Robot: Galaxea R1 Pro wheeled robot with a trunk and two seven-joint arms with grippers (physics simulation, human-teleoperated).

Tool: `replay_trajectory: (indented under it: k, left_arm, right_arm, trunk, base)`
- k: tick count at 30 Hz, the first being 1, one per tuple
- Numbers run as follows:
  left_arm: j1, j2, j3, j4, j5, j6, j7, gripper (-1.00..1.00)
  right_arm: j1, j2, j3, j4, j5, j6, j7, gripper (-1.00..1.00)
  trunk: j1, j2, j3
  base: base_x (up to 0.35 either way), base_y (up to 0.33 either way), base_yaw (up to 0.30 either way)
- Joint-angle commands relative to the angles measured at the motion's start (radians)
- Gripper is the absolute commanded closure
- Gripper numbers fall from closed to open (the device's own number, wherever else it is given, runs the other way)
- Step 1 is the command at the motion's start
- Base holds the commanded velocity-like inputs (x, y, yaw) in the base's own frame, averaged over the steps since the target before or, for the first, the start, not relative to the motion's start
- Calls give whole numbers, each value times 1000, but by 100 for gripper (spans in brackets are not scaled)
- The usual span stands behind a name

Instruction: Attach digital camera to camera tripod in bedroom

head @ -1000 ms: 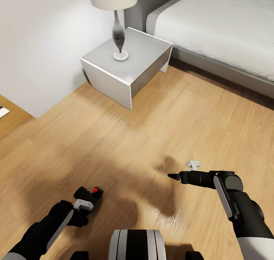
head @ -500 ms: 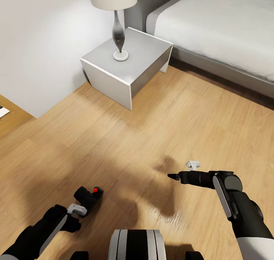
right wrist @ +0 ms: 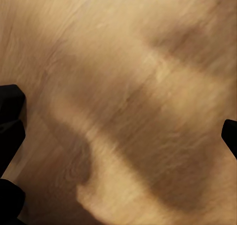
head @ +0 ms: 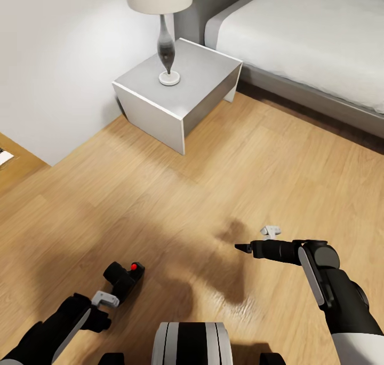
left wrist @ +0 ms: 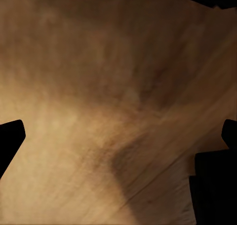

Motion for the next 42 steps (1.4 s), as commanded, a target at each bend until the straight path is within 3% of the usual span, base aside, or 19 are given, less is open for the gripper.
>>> replay_trajectory:
  k: [1,13,17,18,42]
  left_arm:
    - [-1,1,-3,5,2,-2,-2,-100]
    - [0,-3,-3,32,-65,-69,-70,-100]
    - [0,-5,-3,26,-67,-91,-92,-100]
    - [0,-5,-3,24,-67,-171,-107,-100]
    - [0,-4,-4,-40,-69,-169,-117,-100]
  right_arm:
    - [0,0,-1,0,-7,8,-2,-100]
    - [0,0,-1,0,-7,7,-1,-100]
    - [0,0,-1,0,-7,7,0,-100]
    - [0,0,-1,0,-8,7,0,-100]
    - [0,-3,-1,0,-12,8,1,-100]
  trunk:
    - [0,0,-1]
    - [0,0,-1]
    - [0,0,-1]
    - [0,0,-1]
    - [0,0,-1]
  base:
    - [0,0,0]
    - [0,0,0]
    - [0,0,0]
    - [0,0,0]
    - [0,0,0]
